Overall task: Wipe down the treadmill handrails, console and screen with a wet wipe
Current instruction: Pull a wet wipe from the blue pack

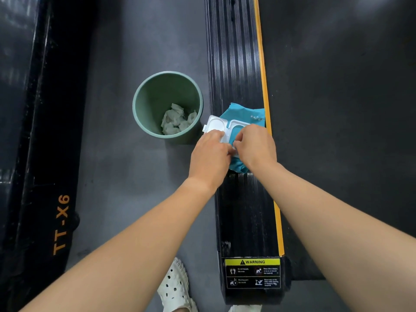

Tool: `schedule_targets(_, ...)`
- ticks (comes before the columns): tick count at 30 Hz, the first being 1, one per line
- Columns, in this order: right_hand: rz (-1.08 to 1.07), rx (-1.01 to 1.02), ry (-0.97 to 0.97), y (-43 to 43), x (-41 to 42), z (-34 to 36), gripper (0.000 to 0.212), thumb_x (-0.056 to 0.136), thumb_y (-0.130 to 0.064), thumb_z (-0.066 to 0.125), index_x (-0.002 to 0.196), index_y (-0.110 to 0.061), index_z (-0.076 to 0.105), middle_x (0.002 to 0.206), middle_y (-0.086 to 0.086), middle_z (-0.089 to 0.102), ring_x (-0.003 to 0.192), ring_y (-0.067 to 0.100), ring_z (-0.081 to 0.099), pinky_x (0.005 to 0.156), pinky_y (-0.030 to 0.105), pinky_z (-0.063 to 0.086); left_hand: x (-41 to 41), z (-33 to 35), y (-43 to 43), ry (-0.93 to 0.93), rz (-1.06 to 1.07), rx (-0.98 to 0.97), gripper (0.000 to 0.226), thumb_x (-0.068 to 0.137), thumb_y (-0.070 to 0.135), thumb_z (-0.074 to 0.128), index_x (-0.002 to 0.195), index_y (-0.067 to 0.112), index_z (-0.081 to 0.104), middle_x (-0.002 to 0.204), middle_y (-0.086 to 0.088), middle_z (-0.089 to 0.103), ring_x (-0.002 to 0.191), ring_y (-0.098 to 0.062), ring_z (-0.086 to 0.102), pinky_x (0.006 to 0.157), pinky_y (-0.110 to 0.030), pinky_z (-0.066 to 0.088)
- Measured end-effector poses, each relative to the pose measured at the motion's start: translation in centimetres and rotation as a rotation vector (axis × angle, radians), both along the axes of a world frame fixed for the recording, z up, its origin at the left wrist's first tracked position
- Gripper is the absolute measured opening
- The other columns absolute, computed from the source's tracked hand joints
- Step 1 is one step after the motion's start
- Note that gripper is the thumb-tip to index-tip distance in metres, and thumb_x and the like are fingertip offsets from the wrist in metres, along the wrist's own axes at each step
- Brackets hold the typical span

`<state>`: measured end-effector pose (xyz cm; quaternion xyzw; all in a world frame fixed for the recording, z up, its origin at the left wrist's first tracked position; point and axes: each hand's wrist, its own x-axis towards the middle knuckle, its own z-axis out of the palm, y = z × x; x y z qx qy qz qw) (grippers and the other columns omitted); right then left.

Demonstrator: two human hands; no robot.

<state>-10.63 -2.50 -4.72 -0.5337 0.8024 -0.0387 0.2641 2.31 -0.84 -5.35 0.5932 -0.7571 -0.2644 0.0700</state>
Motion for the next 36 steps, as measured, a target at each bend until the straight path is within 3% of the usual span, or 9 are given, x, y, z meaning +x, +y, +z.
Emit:
schedule_targets(3, -0.017, 0.016, 0.031, 0.1, 0.5, -0.4, 0.012, 0.097, -0.017, 0.066, 0.089, -0.010, 0.070, 0.081, 0.005, 0.063, 0.066, 0.019, 0.056, 0.049, 0.027, 0.032, 0.0, 0.0, 0.1, -0.009, -0.016, -0.039, 0.020, 0.094, 0.020, 0.063, 0.099, 0.021, 0.082, 0.112, -0.004, 0.058, 0.107, -0.026, 0.050, 0.081, -0.029, 0.034)
schedule_targets(9, 0.153, 0.071, 0.083, 0.3, 0.8, 0.8, 0.005, 0.099, -0.013, 0.061, 0.100, -0.009, 0.059, 0.108, 0.009, 0.049, 0.090, 0.027, 0.053, 0.068, 0.037, 0.044, 0.1, -0.3, 0.0, -0.019, -0.033, -0.082, 0.017, 0.093, 0.018, 0.065, 0.095, 0.017, 0.082, 0.111, -0.005, 0.060, 0.106, -0.028, 0.051, 0.082, -0.031, 0.040)
schedule_targets(12, 0.169, 0.093, 0.070, 0.4, 0.9, 0.8, 0.010, 0.097, -0.012, 0.063, 0.105, -0.008, 0.058, 0.109, 0.009, 0.046, 0.091, 0.025, 0.050, 0.071, 0.036, 0.046, 0.2, -0.3, 0.1, 0.001, -0.019, -0.063, 0.016, 0.093, 0.018, 0.064, 0.094, 0.016, 0.080, 0.108, -0.001, 0.057, 0.101, -0.021, 0.045, 0.080, -0.029, 0.038)
schedule_targets(15, 0.143, 0.100, 0.014, 0.3, 0.7, 0.3, 0.004, 0.097, -0.010, 0.059, 0.097, -0.008, 0.056, 0.106, 0.010, 0.047, 0.088, 0.023, 0.049, 0.067, 0.031, 0.042, 0.4, -0.3, 0.1, -0.024, -0.062, -0.102, 0.016, 0.091, 0.016, 0.066, 0.092, 0.017, 0.082, 0.108, -0.004, 0.059, 0.102, -0.027, 0.049, 0.082, -0.032, 0.039)
schedule_targets(19, 0.014, 0.144, -0.142, 0.1, -0.2, 0.0, 0.030, 0.098, -0.011, 0.054, 0.070, -0.010, 0.046, 0.081, 0.008, 0.049, 0.065, 0.018, 0.042, 0.051, 0.026, 0.029, 0.5, -0.4, 0.0, -0.043, -0.103, -0.182, 0.015, 0.088, 0.016, 0.071, 0.091, 0.024, 0.084, 0.108, -0.006, 0.063, 0.111, -0.030, 0.053, 0.104, -0.038, 0.039)
schedule_targets(23, -0.073, 0.193, -0.325, 0.8, -0.9, 0.9, 0.041, 0.098, -0.005, 0.050, 0.059, -0.011, 0.038, 0.062, 0.002, 0.038, 0.055, 0.015, 0.033, 0.049, 0.026, 0.029, 0.2, -0.2, 0.3, -0.070, -0.135, -0.174, 0.014, 0.090, 0.024, 0.070, 0.096, 0.026, 0.082, 0.119, -0.002, 0.062, 0.124, -0.027, 0.050, 0.116, -0.041, 0.032)
schedule_targets(27, -0.208, 0.173, -0.538, 1.7, -1.2, 1.5, 0.033, 0.099, -0.009, 0.049, 0.066, -0.009, 0.048, 0.067, 0.006, 0.042, 0.062, 0.017, 0.038, 0.058, 0.034, 0.036, -0.2, 0.3, 0.3, -0.055, -0.107, -0.192, 0.021, 0.085, 0.037, 0.076, 0.096, 0.020, 0.072, 0.113, 0.001, 0.062, 0.118, -0.022, 0.052, 0.109, -0.038, 0.039)
schedule_targets(30, -0.217, 0.181, -0.602, 2.0, -0.9, 2.1, 0.030, 0.102, -0.016, 0.053, 0.082, 0.003, 0.063, 0.078, 0.009, 0.053, 0.071, 0.019, 0.047, 0.064, 0.035, 0.044, -0.5, 0.5, 0.2, -0.068, -0.097, -0.205, 0.018, 0.084, 0.032, 0.076, 0.094, 0.016, 0.072, 0.114, -0.001, 0.065, 0.120, -0.024, 0.052, 0.111, -0.040, 0.039)
schedule_targets(36, -0.370, 0.077, -0.751, 2.8, 0.1, 2.6, 0.025, 0.104, -0.016, 0.048, 0.090, -0.001, 0.064, 0.088, 0.012, 0.055, 0.080, 0.021, 0.050, 0.071, 0.038, 0.044, -0.8, 0.6, -0.1, -0.061, -0.022, -0.167, 0.017, 0.084, 0.029, 0.080, 0.090, 0.017, 0.070, 0.108, 0.003, 0.064, 0.122, -0.022, 0.052, 0.114, -0.040, 0.038)
